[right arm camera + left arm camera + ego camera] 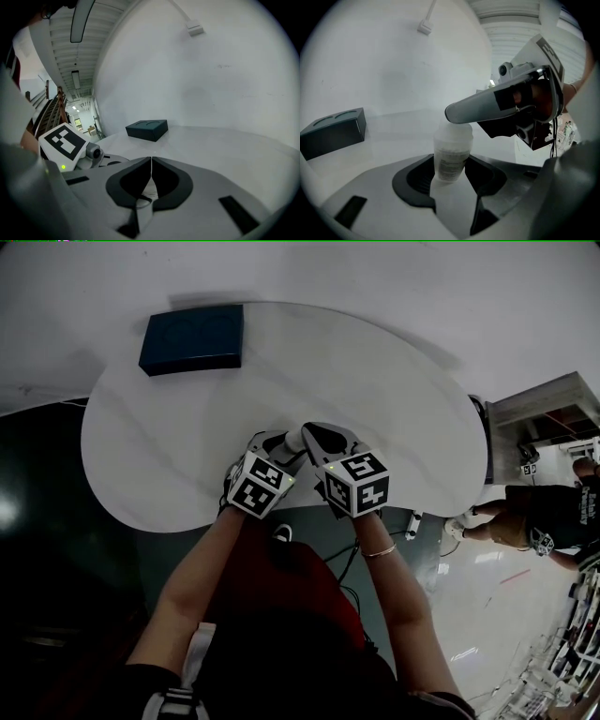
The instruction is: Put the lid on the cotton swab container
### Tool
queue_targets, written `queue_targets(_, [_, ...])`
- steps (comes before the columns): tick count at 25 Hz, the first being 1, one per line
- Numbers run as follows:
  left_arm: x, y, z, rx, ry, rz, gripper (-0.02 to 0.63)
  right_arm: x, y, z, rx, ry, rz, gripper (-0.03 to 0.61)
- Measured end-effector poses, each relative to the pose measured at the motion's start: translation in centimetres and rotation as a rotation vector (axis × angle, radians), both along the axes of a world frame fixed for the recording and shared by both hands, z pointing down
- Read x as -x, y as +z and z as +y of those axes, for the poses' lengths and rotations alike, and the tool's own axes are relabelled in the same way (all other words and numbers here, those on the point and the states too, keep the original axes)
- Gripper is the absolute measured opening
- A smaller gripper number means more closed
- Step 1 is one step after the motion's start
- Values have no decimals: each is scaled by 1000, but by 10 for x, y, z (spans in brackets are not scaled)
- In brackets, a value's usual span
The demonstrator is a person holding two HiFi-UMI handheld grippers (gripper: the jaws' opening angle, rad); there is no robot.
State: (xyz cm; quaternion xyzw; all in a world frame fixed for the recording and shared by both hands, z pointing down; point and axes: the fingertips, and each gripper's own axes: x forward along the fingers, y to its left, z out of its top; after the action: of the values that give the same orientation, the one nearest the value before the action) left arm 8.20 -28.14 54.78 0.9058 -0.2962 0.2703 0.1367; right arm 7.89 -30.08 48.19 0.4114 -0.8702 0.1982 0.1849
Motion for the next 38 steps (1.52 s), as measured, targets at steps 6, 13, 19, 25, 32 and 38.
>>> queue_targets(6, [0, 1, 1, -2, -4, 3, 221, -2, 1, 2, -31, 14, -27, 17])
queue_targets(13, [0, 0, 1, -4, -10, 1, 221, -3, 1, 3, -61, 18, -58, 15])
queue_targets(19, [0, 1, 0, 2, -14, 4, 221, -3, 2, 3, -92, 5, -50, 15])
queue_targets(25, [0, 0, 1, 2, -16, 3, 221, -3, 1, 5, -133, 2, -37, 15])
queue_targets(32, [0, 1, 1, 6, -16, 7, 221, -2, 1, 6, -185, -2, -9, 15])
queue_targets(38, [0, 1, 1, 9, -15, 8, 221, -4, 1, 7, -210, 11, -40, 15])
